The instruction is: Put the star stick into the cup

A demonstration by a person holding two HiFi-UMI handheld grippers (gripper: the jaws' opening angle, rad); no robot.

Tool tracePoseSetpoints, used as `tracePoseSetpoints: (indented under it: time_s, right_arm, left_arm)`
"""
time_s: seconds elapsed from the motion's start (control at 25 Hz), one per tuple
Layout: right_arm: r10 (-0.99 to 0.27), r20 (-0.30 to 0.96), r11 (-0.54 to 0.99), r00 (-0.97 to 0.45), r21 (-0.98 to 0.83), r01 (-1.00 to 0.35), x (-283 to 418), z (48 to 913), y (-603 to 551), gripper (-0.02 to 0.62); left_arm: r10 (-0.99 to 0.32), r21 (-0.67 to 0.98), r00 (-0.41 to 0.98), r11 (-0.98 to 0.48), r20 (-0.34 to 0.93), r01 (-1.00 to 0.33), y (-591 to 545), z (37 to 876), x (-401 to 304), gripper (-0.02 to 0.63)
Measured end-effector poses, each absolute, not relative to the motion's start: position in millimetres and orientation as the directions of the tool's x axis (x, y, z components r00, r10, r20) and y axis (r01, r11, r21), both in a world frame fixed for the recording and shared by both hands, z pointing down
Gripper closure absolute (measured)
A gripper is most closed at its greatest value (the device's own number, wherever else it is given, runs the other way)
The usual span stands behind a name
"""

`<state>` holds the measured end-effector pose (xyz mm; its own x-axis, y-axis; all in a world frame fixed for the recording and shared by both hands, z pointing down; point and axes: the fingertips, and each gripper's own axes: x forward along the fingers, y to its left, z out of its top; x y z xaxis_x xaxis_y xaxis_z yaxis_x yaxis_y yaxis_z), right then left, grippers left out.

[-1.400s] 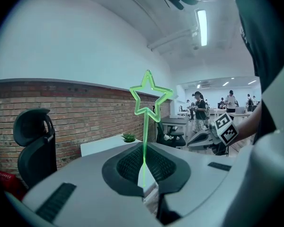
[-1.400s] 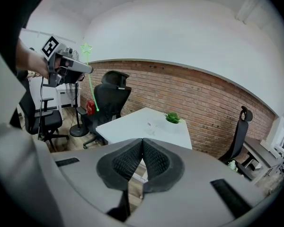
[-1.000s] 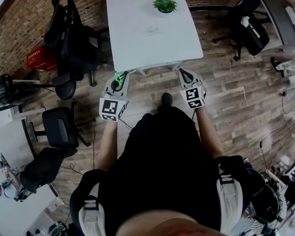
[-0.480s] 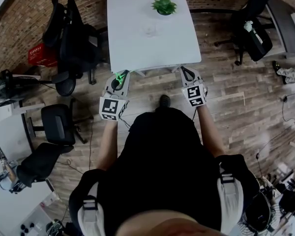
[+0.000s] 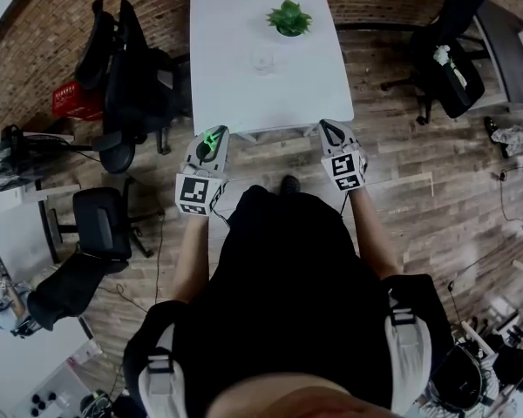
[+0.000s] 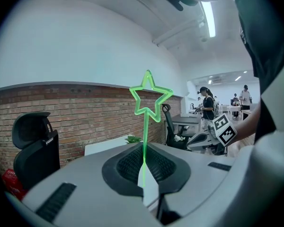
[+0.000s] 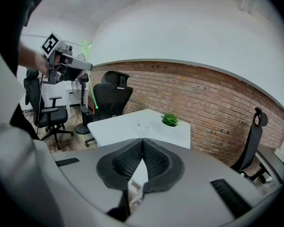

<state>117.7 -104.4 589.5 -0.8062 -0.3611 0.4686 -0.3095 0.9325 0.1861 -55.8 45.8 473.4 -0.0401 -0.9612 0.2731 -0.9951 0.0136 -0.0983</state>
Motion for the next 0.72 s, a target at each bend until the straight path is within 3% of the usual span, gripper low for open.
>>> tracePoseSetpoints:
  time_s: [0.72]
  right_arm:
    - [-0.396, 0.478, 0.918, -0.784, 0.194, -0.346, 109, 596, -139, 0.597]
  left_arm:
    - [-0.967, -0.087, -0.042, 0.021, 0.252, -0.996, 4, 477, -91, 0.58]
